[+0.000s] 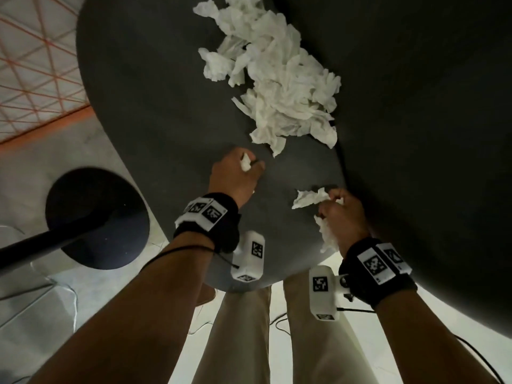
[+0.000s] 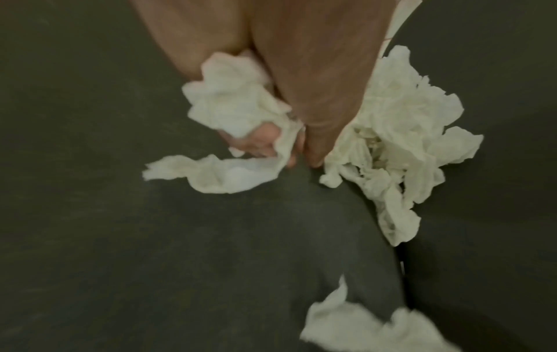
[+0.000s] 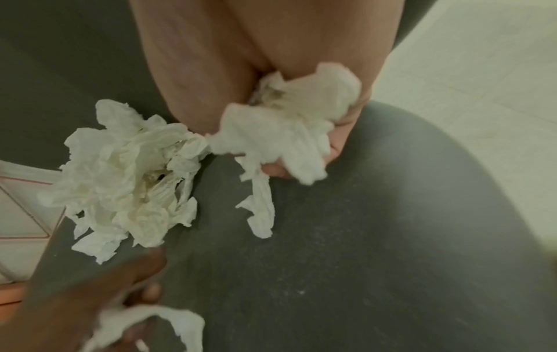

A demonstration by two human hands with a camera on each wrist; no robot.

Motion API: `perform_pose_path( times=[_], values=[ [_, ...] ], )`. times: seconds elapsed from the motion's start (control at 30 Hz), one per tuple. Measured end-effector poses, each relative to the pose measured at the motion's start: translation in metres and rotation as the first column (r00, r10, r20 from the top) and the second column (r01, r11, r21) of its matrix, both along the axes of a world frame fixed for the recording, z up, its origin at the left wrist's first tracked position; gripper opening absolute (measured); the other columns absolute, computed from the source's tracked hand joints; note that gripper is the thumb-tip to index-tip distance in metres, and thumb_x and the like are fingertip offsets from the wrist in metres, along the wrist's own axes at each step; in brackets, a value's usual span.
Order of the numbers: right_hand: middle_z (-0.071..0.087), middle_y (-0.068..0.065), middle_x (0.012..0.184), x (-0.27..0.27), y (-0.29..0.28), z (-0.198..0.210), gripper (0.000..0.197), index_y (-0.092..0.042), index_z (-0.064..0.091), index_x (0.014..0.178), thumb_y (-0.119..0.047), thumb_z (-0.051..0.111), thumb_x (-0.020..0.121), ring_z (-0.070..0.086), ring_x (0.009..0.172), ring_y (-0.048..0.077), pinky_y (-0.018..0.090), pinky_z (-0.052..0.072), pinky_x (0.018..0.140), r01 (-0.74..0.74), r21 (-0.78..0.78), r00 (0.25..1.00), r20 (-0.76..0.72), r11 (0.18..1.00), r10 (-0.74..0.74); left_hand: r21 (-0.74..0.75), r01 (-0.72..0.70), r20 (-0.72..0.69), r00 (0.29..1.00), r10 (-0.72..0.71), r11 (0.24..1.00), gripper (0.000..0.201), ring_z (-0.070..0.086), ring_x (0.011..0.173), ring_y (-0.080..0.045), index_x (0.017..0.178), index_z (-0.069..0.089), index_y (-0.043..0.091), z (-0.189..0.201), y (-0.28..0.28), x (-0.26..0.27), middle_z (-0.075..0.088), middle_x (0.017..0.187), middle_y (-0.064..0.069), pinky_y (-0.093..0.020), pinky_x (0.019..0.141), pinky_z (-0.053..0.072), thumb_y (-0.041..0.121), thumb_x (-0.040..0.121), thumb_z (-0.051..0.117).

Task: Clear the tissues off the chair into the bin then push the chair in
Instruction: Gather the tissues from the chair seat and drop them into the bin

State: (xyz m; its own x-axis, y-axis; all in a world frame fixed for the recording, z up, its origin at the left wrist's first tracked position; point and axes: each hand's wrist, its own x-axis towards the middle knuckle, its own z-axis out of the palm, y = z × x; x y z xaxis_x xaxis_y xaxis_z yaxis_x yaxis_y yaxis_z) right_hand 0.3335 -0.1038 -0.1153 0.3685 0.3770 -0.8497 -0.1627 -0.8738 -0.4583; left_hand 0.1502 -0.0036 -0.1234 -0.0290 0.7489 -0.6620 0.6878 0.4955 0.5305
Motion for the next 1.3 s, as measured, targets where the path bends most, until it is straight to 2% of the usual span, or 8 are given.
perform_pose_path(
  times=[0.2,0.47,0.7,0.83,0.9,1.0,1.13,1.3],
  values=[
    [0.066,0.003,0.074,0.002,-0.010,-0.004,0.016,-0.010,0.062,0.081,-0.026,0.064,0.078,0.058,0.062,0.018,0.026,0.045,0.054,0.070,-0.042,0.995,-0.070,0.997,-0.073,-0.105,-0.127,0.059,0.989,0.134,0.986,0.028,0.067,0.078,-0.017,0.083,0.072,0.018,-0.019,0.013,0.029,0.068,0.073,0.006,-0.028,0.075,0.054,0.046,0.080,0.072],
    [0.054,-0.002,0.053,0.006,-0.009,-0.001,0.022,-0.013,0.051,0.060,-0.008,0.062,0.079,0.049,0.048,0.008,0.018,0.040,0.048,-0.023,0.026,1.000,0.011,0.999,0.023,-0.138,-0.299,0.110,0.943,0.315,0.944,0.018,0.047,0.046,-0.022,0.071,0.058,0.013,-0.019,-0.015,0.022,0.051,0.056,-0.002,-0.024,0.041,0.039,0.025,0.083,0.061],
    [0.043,-0.011,0.045,0.002,-0.013,-0.005,0.038,-0.019,0.038,0.052,-0.002,0.063,0.075,0.042,0.044,0.006,0.022,0.038,0.049,-0.036,0.058,0.999,0.029,0.998,0.034,0.002,-0.232,0.067,0.970,0.232,0.973,0.023,0.063,0.063,-0.020,0.079,0.064,0.023,-0.023,-0.031,0.016,0.065,0.069,0.002,-0.034,0.056,0.054,0.046,0.080,0.068],
    [0.042,-0.016,0.039,-0.002,-0.016,-0.003,0.042,-0.020,0.036,0.052,0.002,0.064,0.075,0.041,0.039,-0.001,0.015,0.037,0.043,-0.033,0.099,0.999,-0.002,0.995,0.034,0.088,-0.179,0.071,0.982,0.173,0.980,0.028,0.060,0.057,-0.001,0.084,0.064,0.023,-0.018,-0.013,0.038,0.063,0.066,0.010,-0.022,0.061,0.052,0.050,0.081,0.068],
    [0.044,-0.015,0.040,-0.002,-0.016,-0.001,0.044,-0.020,0.036,0.052,0.003,0.065,0.075,0.045,0.042,0.002,0.015,0.039,0.045,-0.019,0.105,1.000,-0.017,0.994,0.021,0.088,-0.163,0.064,0.985,0.158,0.983,0.027,0.062,0.063,-0.006,0.082,0.064,0.022,-0.020,-0.003,0.047,0.061,0.066,0.010,-0.026,0.067,0.055,0.049,0.083,0.064],
    [0.059,-0.004,0.055,-0.002,-0.015,0.000,0.033,-0.020,0.044,0.053,0.000,0.064,0.068,0.058,0.057,0.014,0.021,0.046,0.053,0.024,0.089,0.999,-0.045,0.996,-0.020,0.037,-0.201,0.078,0.977,0.198,0.979,0.030,0.065,0.067,-0.025,0.069,0.061,0.013,-0.019,0.001,0.051,0.059,0.061,0.002,-0.043,0.069,0.059,0.039,0.083,0.059],
    [0.072,0.010,0.083,0.001,-0.014,0.000,0.020,-0.021,0.071,0.075,-0.002,0.066,0.072,0.068,0.074,0.023,0.038,0.058,0.076,0.129,0.048,0.984,-0.133,0.990,-0.122,-0.033,-0.283,0.126,0.950,0.284,0.959,0.023,0.063,0.057,-0.027,0.063,0.059,0.015,-0.007,-0.014,0.043,0.062,0.057,-0.003,-0.037,0.054,0.055,0.030,0.080,0.062],
    [0.073,0.011,0.074,-0.004,-0.012,0.012,0.014,-0.002,0.072,0.080,-0.011,0.062,0.076,0.066,0.060,0.019,0.024,0.049,0.056,0.131,-0.002,0.972,-0.196,0.991,-0.129,-0.049,-0.365,0.096,0.925,0.368,0.930,0.019,0.054,0.049,-0.024,0.059,0.055,0.017,0.006,-0.054,0.009,0.057,0.059,-0.004,-0.030,0.047,0.046,0.018,0.075,0.066]
  ],
)
